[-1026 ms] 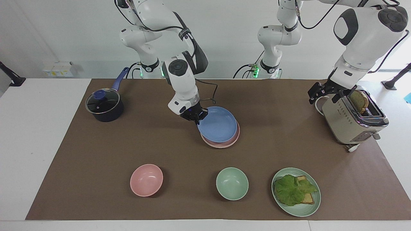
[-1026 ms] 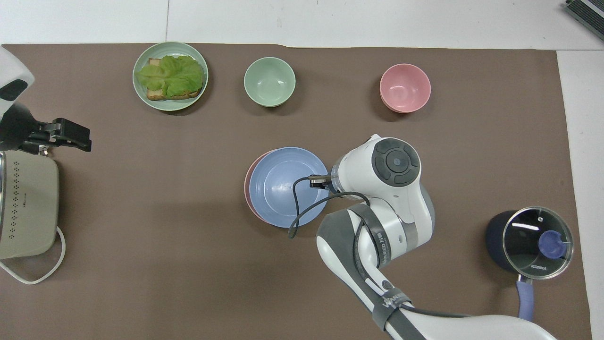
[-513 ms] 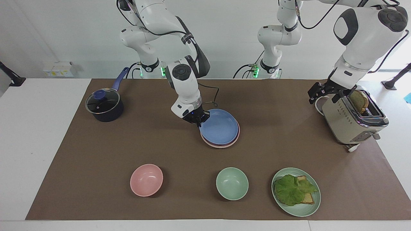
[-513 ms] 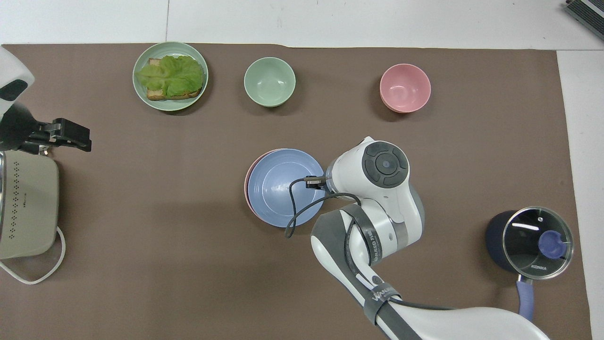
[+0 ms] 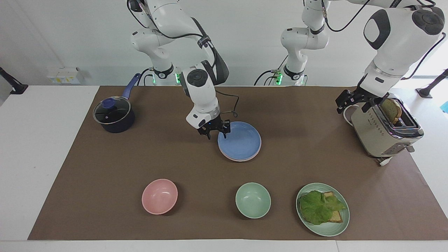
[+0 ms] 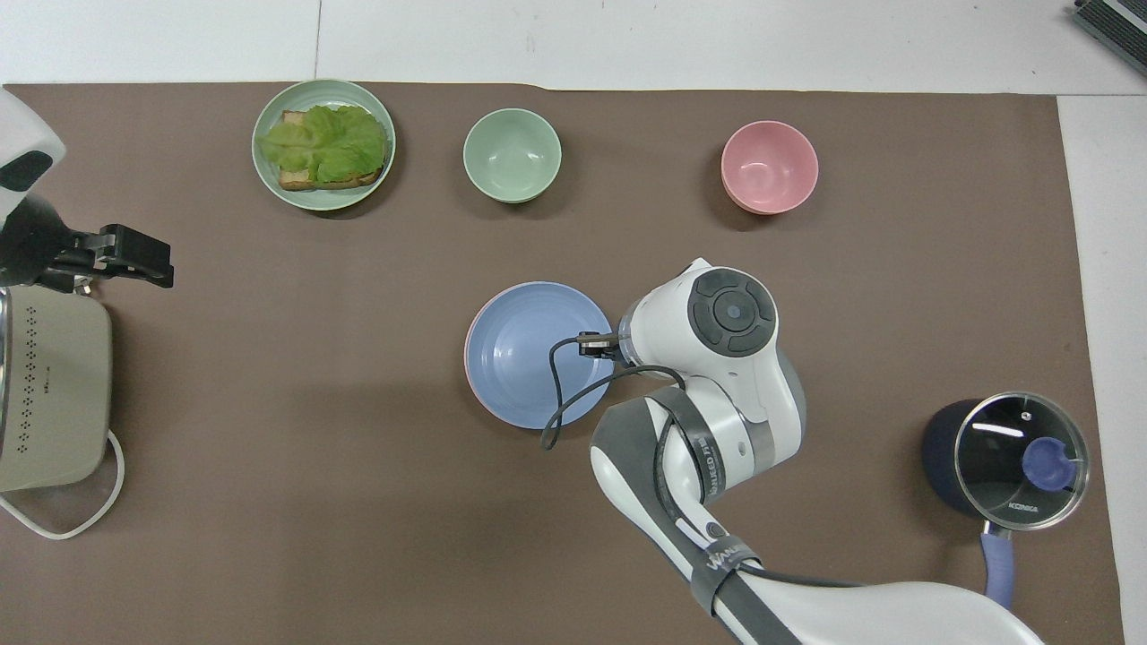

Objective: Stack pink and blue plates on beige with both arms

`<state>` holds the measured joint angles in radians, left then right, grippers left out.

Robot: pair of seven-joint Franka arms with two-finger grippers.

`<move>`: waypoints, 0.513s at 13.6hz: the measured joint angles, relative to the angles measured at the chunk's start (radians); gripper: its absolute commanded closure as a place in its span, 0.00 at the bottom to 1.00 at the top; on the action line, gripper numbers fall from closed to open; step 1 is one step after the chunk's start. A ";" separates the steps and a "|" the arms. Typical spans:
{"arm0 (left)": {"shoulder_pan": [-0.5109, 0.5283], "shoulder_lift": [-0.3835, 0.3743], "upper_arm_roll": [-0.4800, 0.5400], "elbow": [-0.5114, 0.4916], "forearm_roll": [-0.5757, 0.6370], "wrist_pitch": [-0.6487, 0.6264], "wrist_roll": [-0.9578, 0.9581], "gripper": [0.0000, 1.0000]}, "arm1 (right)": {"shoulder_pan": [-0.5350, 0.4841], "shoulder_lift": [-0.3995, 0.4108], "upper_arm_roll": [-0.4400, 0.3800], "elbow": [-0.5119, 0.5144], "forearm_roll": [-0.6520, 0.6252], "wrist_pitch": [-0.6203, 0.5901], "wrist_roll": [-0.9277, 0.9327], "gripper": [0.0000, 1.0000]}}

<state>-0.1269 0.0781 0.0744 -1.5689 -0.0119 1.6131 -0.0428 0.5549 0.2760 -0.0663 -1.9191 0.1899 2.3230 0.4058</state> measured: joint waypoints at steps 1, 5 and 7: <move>0.000 0.000 0.000 0.000 0.000 0.000 0.000 0.00 | -0.008 -0.010 -0.008 0.008 -0.025 0.000 0.000 0.00; 0.000 0.000 0.000 0.000 0.000 0.000 0.000 0.00 | -0.117 -0.094 -0.013 0.019 -0.151 -0.033 -0.012 0.00; 0.000 0.000 0.000 0.000 0.000 0.000 0.000 0.00 | -0.184 -0.135 -0.014 0.051 -0.157 -0.133 -0.058 0.00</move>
<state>-0.1269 0.0781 0.0744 -1.5689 -0.0119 1.6131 -0.0428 0.3705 0.1409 -0.0803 -1.8678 0.0332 2.1903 0.3473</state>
